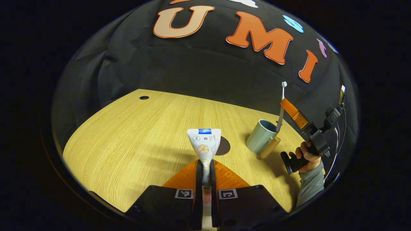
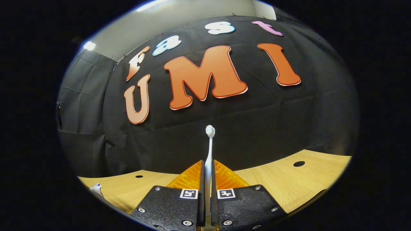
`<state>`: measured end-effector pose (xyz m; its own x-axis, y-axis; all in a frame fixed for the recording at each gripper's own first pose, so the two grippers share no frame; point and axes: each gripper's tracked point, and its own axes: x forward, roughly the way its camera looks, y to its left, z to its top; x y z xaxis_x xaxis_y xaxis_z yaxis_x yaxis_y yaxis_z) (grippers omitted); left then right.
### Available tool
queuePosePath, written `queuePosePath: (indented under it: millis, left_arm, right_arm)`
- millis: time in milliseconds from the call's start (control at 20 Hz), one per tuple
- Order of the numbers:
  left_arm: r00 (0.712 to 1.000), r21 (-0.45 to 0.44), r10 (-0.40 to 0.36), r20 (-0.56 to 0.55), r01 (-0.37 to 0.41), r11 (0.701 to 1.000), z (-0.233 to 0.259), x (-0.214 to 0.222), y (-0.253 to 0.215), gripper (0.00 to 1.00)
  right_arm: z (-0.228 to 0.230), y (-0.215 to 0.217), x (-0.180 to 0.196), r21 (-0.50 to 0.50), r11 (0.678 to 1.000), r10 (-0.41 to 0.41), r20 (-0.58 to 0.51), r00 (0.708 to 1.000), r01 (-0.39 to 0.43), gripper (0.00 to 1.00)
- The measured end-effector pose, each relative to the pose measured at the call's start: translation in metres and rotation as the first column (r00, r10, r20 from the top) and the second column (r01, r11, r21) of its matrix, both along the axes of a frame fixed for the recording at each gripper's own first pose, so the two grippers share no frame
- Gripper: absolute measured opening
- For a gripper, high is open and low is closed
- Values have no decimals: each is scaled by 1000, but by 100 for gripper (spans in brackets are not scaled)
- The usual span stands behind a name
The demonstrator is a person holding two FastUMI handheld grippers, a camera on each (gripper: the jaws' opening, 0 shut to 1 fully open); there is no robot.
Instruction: Put the toothbrush and toothpaste on the desktop into the cup, then pick up the cup and place it on the coaster on the desktop.
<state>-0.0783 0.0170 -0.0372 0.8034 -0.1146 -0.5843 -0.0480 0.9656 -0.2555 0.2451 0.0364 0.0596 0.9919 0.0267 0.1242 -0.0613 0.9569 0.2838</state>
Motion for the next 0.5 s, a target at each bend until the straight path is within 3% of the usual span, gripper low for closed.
queuePosePath:
  millis: [200,500]
  left_arm:
    - [1000,2,-4,17,4,1000,2,-4,-5,14]
    - [999,-16,-22,35,23,1000,31,6,-22,14]
  right_arm:
    - [7,-2,6,21,1000,-14,33,999,13,7]
    - [-15,6,0,-22,1000,-2,-23,1000,2,7]
